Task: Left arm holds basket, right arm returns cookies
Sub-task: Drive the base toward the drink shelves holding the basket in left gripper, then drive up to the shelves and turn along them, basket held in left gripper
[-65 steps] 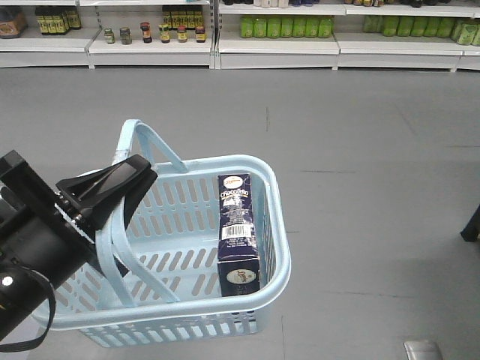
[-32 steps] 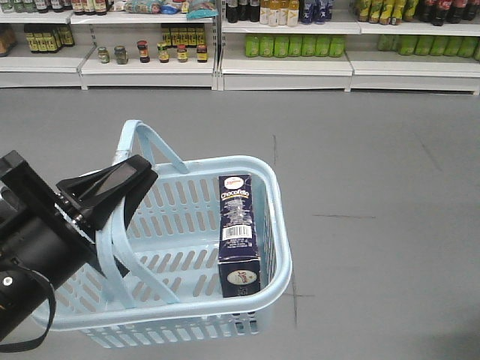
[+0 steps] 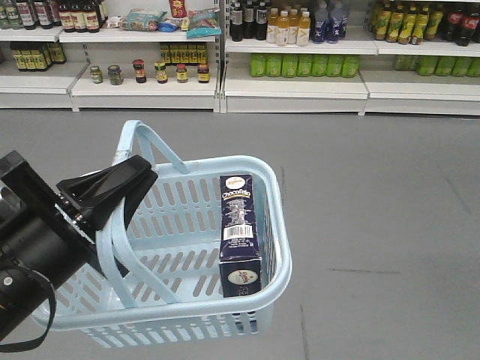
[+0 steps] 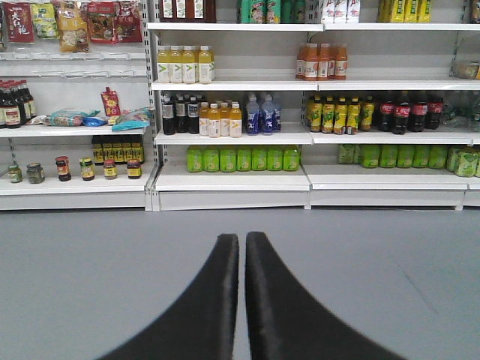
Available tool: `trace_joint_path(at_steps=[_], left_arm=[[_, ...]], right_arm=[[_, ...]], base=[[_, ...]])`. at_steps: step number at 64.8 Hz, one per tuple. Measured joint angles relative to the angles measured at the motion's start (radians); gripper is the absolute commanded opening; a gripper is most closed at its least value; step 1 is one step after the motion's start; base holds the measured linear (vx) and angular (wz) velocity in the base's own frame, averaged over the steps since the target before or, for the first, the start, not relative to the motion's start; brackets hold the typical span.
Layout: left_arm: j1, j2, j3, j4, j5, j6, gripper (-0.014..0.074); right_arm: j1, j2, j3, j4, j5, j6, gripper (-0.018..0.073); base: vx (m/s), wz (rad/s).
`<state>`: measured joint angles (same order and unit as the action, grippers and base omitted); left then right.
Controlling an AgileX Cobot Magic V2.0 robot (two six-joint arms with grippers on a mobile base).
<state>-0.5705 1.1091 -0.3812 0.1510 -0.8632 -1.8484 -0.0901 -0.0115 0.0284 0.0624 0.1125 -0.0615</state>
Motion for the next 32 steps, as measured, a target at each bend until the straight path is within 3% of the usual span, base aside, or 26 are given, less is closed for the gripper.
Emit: trace_joint_path(at_steps=[32], left_arm=[[0.0,0.0,0.0,0.0,0.009,0.0,-0.0003]], right_arm=[[0.0,0.0,0.0,0.0,0.0,0.0,-0.0006]], base=[[0.59,-0.03]])
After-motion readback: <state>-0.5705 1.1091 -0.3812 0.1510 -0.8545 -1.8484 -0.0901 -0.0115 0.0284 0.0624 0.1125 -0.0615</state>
